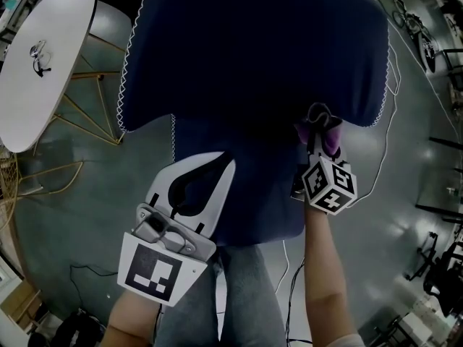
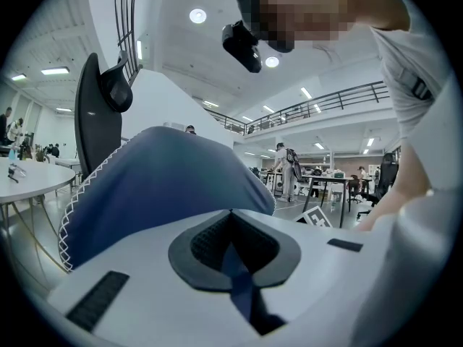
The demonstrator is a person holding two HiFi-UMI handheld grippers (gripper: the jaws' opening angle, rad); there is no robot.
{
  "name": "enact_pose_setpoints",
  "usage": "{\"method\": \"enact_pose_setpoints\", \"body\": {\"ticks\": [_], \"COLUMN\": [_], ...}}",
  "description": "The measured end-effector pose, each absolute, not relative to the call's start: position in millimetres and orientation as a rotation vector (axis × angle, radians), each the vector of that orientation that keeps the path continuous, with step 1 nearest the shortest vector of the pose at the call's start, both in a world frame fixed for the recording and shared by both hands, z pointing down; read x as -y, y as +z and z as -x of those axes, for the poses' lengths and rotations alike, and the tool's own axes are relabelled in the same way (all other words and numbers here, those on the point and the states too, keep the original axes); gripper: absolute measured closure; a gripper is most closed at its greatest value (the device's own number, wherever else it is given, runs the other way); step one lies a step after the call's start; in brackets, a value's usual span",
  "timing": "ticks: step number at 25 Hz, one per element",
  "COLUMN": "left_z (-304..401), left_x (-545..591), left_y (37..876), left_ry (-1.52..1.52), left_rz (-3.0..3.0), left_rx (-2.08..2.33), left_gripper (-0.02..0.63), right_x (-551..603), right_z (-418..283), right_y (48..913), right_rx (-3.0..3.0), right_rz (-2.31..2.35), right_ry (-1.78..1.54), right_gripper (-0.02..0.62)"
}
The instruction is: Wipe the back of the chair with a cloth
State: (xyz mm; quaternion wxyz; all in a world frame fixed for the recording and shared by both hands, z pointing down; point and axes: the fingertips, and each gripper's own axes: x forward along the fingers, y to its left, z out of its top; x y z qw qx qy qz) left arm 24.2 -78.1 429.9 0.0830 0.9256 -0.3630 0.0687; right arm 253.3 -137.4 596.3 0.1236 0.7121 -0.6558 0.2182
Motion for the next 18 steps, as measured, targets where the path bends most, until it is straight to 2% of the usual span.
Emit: {"method": "enact_pose_setpoints", "body": {"ticks": [9, 18], "left_z": [-16, -12], "left_x": [68, 57], "left_y": [413, 372], "left_ry": [0.206, 0.192], "left_rz": [-2.778, -2.804], "left_rx": [1.081, 1.052], "left_gripper": [0.594, 0.594], "right_x": [119, 99], "right_z": [-224, -187], "right_y": [565, 489], "right_rx": [2.01, 2.163], "right_rz": [-2.03, -1.993], "right_ry": [0.646, 0.671], "right_gripper": [0.52, 0.52]}}
